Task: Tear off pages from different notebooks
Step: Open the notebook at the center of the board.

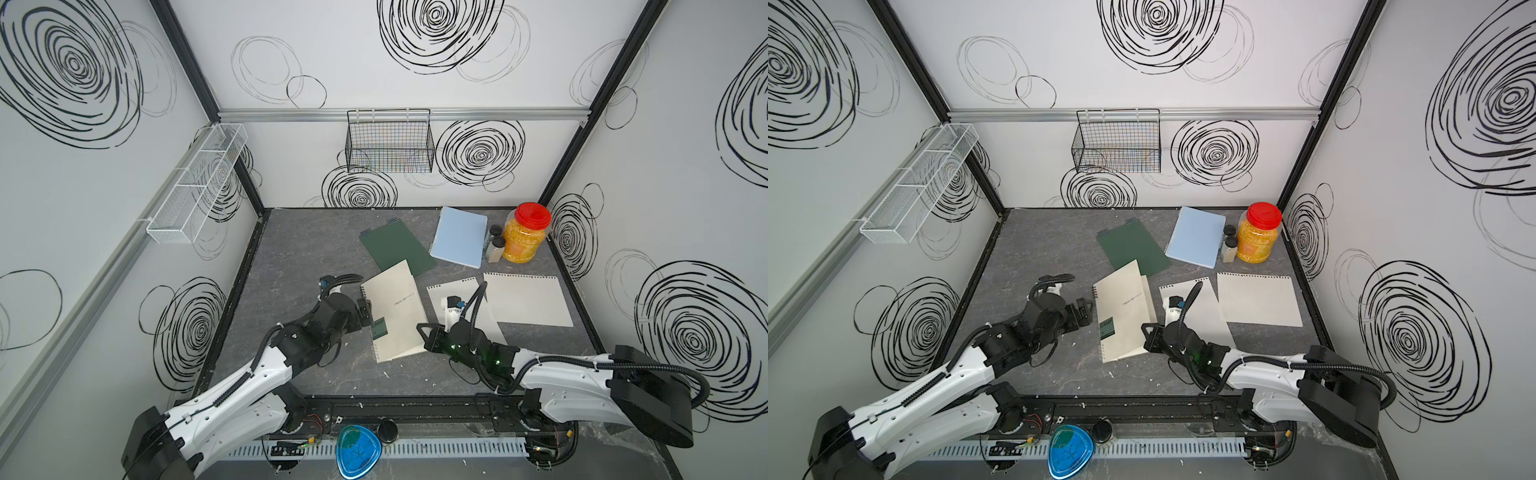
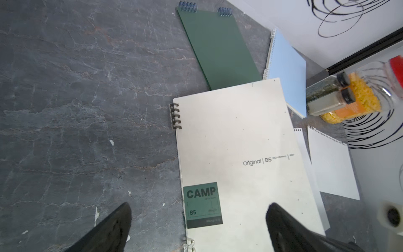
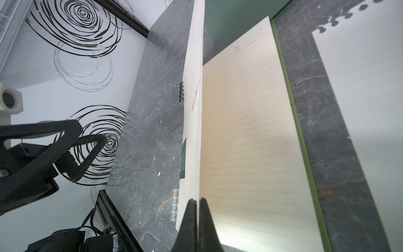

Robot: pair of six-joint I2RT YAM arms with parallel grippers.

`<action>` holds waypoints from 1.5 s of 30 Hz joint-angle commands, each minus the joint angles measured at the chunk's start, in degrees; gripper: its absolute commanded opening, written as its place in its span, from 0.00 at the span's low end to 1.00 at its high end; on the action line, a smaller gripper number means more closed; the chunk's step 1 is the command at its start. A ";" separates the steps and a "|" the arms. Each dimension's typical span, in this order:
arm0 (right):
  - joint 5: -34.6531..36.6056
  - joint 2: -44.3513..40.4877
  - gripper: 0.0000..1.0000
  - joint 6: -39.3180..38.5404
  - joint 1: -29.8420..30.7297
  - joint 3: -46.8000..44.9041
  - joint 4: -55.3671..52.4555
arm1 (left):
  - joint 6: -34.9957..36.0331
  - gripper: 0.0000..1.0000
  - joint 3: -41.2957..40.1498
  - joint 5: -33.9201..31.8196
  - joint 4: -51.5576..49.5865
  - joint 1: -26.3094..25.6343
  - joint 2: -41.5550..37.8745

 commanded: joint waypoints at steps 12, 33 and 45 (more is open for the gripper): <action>1.35 0.94 0.03 -5.41 2.40 4.22 2.27 | 1.66 0.99 11.99 3.71 5.39 -4.30 10.56; 0.19 5.32 0.17 -8.25 5.83 9.39 5.96 | 4.68 0.99 29.31 -6.23 -7.61 -6.96 27.92; -0.50 5.60 0.18 -10.26 7.50 10.11 7.76 | 6.13 0.85 33.57 -8.89 -11.26 -7.92 34.74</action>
